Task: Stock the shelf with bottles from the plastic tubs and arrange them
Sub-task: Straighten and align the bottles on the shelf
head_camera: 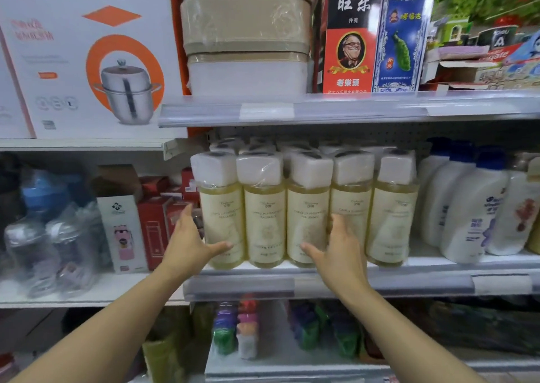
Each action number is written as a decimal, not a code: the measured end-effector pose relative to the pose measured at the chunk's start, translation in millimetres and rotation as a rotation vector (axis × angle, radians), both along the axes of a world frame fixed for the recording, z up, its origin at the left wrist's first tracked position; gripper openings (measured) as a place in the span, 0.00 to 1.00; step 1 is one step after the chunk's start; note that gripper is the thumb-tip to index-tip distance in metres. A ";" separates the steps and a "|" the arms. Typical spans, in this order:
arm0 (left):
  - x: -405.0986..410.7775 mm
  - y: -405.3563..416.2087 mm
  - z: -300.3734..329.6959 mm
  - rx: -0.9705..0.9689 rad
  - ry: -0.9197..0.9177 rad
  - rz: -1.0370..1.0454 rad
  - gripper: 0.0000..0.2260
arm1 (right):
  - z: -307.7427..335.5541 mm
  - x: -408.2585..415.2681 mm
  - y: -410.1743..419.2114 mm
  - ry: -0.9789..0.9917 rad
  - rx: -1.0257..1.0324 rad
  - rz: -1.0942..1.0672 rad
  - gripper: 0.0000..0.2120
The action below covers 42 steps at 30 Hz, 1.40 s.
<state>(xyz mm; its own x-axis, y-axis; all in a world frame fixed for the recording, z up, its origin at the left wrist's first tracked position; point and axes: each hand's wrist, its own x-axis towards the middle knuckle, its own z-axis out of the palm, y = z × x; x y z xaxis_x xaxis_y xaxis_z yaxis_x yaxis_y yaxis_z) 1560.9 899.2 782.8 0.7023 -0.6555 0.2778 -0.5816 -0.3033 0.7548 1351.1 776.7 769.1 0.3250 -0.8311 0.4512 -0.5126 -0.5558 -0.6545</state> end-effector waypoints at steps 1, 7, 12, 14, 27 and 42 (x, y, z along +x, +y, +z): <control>5.7 -1.2 0.4 0.003 0.031 -0.045 0.49 | 0.2 5.8 1.8 0.008 0.008 -0.042 0.30; 38.7 -12.0 0.2 0.037 0.110 -0.265 0.53 | 2.7 26.3 5.5 0.063 -0.022 -0.221 0.28; 49.7 -21.1 -9.1 -0.013 0.103 -0.334 0.49 | 1.1 32.3 5.4 0.053 -0.042 -0.266 0.29; 51.3 -21.5 -11.6 -0.029 0.098 -0.330 0.46 | 1.0 35.0 5.9 0.045 -0.049 -0.275 0.29; 45.4 -20.9 -12.9 -0.069 0.078 -0.296 0.36 | 0.2 65.3 39.7 -0.033 -0.036 -0.197 0.36; 49.3 -24.1 -17.4 -0.093 0.080 -0.340 0.38 | 6.1 97.0 46.2 0.116 -0.064 -0.254 0.27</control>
<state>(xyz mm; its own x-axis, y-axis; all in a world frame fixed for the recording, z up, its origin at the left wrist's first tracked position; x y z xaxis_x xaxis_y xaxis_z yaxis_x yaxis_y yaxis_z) 1610.2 875.1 765.4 0.4702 -0.8299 0.3002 -0.5751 -0.0301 0.8175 1448.1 822.9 775.3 0.1629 -0.8633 0.4776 -0.7098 -0.4388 -0.5511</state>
